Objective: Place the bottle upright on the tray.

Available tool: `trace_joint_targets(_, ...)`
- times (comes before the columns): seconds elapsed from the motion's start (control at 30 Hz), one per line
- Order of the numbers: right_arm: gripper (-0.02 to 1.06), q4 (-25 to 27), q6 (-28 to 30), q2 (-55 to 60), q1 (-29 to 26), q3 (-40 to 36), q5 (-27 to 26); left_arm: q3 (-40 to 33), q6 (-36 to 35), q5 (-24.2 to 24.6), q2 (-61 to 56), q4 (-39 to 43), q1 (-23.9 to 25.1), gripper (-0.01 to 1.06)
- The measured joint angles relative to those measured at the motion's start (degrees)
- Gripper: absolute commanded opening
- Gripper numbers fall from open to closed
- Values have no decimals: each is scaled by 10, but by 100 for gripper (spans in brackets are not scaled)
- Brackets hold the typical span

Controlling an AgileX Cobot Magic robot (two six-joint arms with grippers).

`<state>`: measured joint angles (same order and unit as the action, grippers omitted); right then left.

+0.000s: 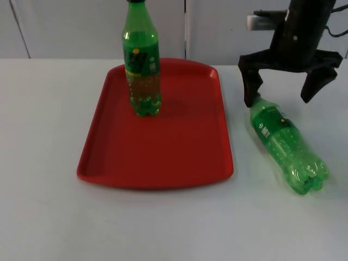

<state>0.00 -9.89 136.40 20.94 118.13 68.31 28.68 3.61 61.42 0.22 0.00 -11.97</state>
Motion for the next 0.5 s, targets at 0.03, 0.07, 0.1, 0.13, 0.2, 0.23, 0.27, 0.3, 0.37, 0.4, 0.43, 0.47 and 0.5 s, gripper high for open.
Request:
trace_joint_targets(0.03,103,-12,-6,5,4,0,-4,0,0,0,0,0,0,102)
trace_joint_targets(0.07,103,-16,-7,9,6,0,-13,0,0,0,0,0,0,102)
trace_joint_targets(0.1,103,-18,-9,12,9,0,-21,0,0,0,0,0,0,102)
trace_joint_targets(0.13,103,-21,-11,16,12,0,-31,0,0,0,0,0,0,102)
trace_joint_targets(0.2,103,-21,-14,18,12,0,-42,0,0,0,0,0,0,102)
trace_joint_targets(0.23,103,-21,-17,21,14,0,-47,0,0,0,0,0,0,102)
trace_joint_targets(0.27,102,-21,-20,25,13,0,-52,0,0,0,0,0,0,102)
trace_joint_targets(0.3,102,-21,-21,27,13,0,-56,0,0,0,0,0,0,102)
trace_joint_targets(0.37,100,-21,-21,31,13,0,-57,0,0,0,0,0,0,102)
trace_joint_targets(0.4,100,-21,-23,35,13,0,-60,0,0,0,0,0,0,102)
trace_joint_targets(0.43,99,-21,-23,39,13,0,-63,0,0,0,0,0,0,102)
trace_joint_targets(0.47,98,-21,-23,40,13,0,-68,0,0,0,0,0,0,102)
trace_joint_targets(0.5,98,-21,-23,41,13,0,-69,0,0,0,0,0,0,102)
